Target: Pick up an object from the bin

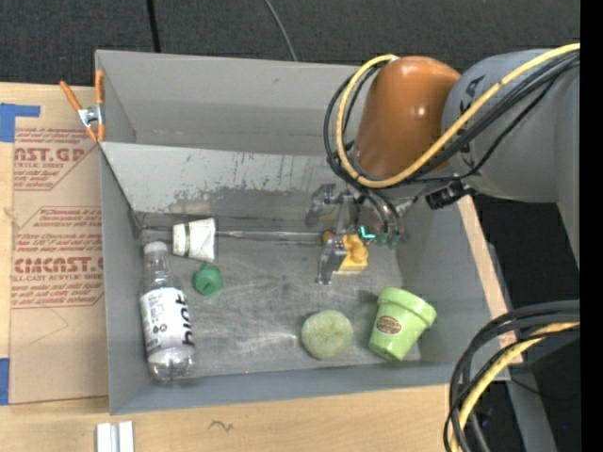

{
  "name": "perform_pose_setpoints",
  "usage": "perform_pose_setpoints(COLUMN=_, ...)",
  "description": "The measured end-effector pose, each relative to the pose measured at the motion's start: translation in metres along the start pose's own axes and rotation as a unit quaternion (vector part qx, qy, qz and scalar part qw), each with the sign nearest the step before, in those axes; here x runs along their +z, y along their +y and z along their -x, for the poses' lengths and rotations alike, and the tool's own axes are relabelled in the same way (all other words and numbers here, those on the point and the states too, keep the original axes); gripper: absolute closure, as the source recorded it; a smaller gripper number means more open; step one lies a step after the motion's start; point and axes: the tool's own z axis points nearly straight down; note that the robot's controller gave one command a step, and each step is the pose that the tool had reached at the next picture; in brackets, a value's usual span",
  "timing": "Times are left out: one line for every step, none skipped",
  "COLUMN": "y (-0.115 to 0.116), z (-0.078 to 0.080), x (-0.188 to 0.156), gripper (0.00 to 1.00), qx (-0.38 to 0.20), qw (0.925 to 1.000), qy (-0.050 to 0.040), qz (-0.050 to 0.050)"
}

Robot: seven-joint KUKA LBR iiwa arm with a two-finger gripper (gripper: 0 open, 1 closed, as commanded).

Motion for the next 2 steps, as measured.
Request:
perform_pose_setpoints(y=0.000, z=0.002, x=-0.005, gripper=0.00, qx=0.000, qw=1.0000, qy=-0.0039, qz=0.000)
perform_pose_setpoints(y=-0.011, z=-0.034, x=0.038, gripper=0.00, qx=-0.129, qw=0.9916, qy=-0.0073, qz=-0.001)
